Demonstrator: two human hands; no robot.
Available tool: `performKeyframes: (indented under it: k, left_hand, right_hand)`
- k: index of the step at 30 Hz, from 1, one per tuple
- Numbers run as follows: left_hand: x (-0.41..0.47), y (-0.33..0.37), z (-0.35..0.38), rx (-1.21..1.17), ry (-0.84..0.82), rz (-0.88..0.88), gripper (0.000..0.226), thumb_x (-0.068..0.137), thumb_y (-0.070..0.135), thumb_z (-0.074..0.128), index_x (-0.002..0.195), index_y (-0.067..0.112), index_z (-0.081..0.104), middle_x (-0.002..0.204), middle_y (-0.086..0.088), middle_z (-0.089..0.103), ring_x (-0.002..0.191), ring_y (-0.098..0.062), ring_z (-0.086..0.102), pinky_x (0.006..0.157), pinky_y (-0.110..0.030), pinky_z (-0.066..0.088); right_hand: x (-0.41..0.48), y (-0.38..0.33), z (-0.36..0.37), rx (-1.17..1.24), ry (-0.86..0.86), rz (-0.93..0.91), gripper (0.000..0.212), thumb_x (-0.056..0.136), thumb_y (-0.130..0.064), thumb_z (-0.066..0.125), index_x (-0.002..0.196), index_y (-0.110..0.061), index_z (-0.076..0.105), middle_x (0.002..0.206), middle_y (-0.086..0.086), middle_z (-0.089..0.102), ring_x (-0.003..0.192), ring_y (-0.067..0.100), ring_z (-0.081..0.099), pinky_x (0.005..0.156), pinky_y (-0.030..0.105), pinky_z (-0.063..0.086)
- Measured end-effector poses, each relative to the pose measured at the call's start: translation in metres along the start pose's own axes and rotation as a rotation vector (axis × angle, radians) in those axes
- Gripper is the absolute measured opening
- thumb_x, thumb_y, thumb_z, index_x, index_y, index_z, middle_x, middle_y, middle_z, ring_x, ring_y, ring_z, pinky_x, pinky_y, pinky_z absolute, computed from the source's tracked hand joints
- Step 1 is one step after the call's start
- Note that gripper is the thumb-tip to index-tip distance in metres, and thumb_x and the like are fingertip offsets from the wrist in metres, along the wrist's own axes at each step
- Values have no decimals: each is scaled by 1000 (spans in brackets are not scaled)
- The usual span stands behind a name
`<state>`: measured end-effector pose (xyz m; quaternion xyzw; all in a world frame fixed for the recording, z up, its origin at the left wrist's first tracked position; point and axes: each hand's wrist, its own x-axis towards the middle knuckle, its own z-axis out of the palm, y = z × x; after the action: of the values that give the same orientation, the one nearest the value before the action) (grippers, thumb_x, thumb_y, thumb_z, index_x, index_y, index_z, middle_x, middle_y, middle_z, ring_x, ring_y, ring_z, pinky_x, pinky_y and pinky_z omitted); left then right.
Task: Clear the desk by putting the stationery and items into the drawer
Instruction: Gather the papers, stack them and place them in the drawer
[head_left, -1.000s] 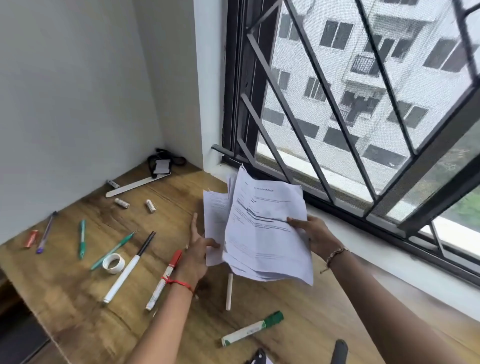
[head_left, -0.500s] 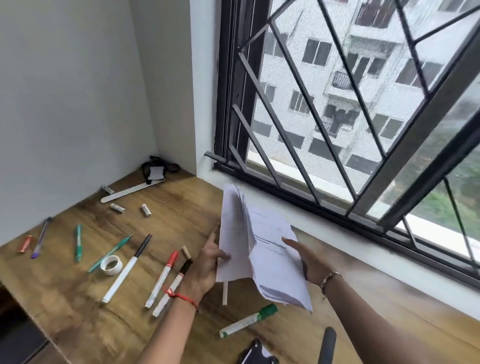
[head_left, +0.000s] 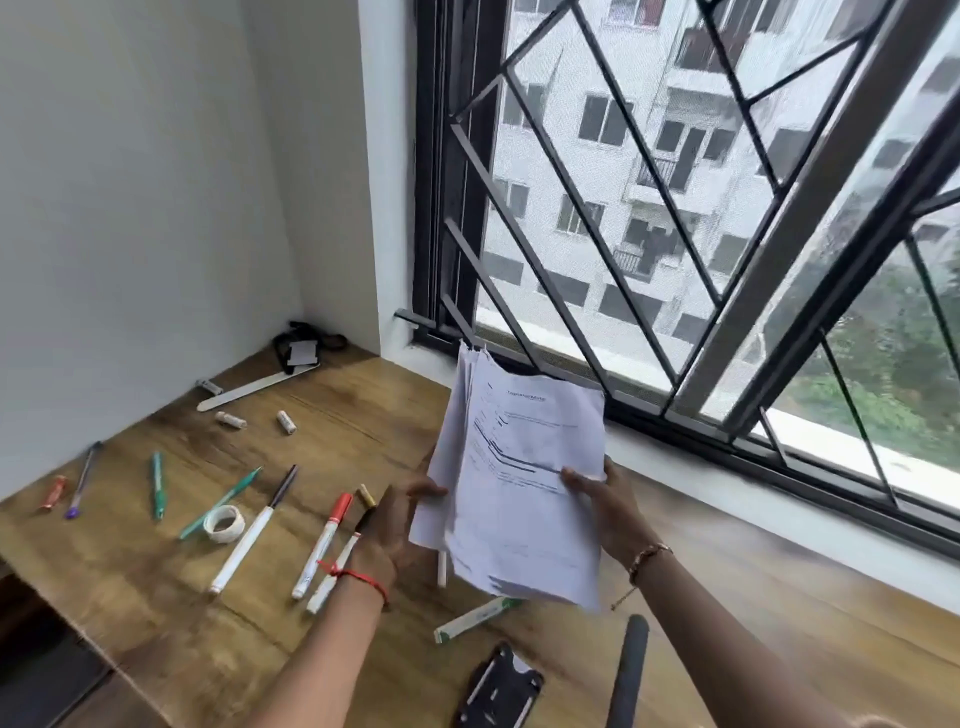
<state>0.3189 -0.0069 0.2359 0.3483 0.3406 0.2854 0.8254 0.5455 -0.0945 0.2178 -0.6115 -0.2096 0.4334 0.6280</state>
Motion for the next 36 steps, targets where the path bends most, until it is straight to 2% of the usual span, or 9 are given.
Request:
performKeyframes:
  k: [3, 7, 10, 13, 15, 21, 23, 28, 36]
  left_hand:
    - [-8, 0, 13, -62, -77, -24, 48, 94, 25, 38, 69, 10, 76, 68, -6, 72, 62, -18, 69, 63, -28, 53]
    - [-16, -1, 30, 96, -157, -98, 33, 92, 26, 47, 112, 8, 66, 105, -12, 71, 96, -27, 68, 82, -37, 55]
    - [-16, -12, 44, 239, -97, -53, 30, 86, -3, 47, 113, -4, 59, 93, -14, 72, 80, -26, 70, 68, -34, 59]
    - [-32, -27, 73, 471, -4, -2, 29, 85, -15, 37, 68, -1, 55, 51, -2, 63, 44, -1, 58, 46, -12, 47]
    - [-42, -39, 90, 582, 34, 80, 33, 86, -14, 37, 62, 6, 47, 53, -2, 52, 36, 3, 47, 39, -7, 36]
    - [-77, -87, 128, 613, -13, 364, 34, 92, -3, 46, 126, 5, 48, 112, -6, 60, 99, -22, 59, 63, -5, 48]
    - [-92, -103, 143, 635, -91, 395, 37, 93, -3, 45, 129, 6, 45, 115, -6, 57, 101, -21, 57, 70, -6, 48]
    - [-115, -152, 170, 621, -327, 380, 43, 94, 0, 45, 133, 14, 39, 128, -10, 55, 114, -27, 56, 94, -41, 50]
    - [-147, -220, 205, 670, -452, 382, 49, 93, -5, 43, 127, 30, 43, 129, -7, 53, 120, -17, 51, 99, -33, 46]
  right_hand:
    - [-12, -10, -9, -92, -31, -173, 51, 70, -5, 75, 117, -9, 56, 106, 14, 69, 87, 26, 68, 74, 39, 57]
    - [-32, -24, -19, -273, 31, -299, 44, 66, -19, 74, 107, -9, 62, 100, 11, 71, 88, 27, 67, 75, 42, 57]
    - [-50, -27, -34, -439, 134, -363, 40, 66, -33, 72, 96, -9, 64, 93, 9, 71, 82, 25, 68, 69, 42, 55]
    - [-73, -27, -54, -515, 205, -393, 35, 81, -33, 67, 97, -5, 57, 93, 9, 68, 82, 26, 65, 70, 42, 53]
    - [-91, -27, -69, -554, 247, -391, 27, 93, -29, 53, 96, -2, 48, 92, 12, 62, 82, 29, 58, 72, 40, 46]
    - [-153, -27, -120, -588, 251, -425, 26, 85, -20, 51, 103, -2, 54, 99, 13, 63, 88, 27, 58, 76, 38, 48]
    - [-177, -28, -139, -536, 304, -440, 19, 83, -1, 56, 102, -3, 57, 95, 9, 63, 82, 20, 58, 68, 26, 48]
    - [-231, -15, -188, -508, 530, -501, 26, 71, 12, 49, 89, -7, 54, 83, 13, 60, 74, 26, 52, 62, 35, 45]
    - [-304, 27, -227, -530, 774, -579, 26, 77, 14, 51, 99, -1, 50, 75, 2, 52, 58, 11, 43, 51, 8, 35]
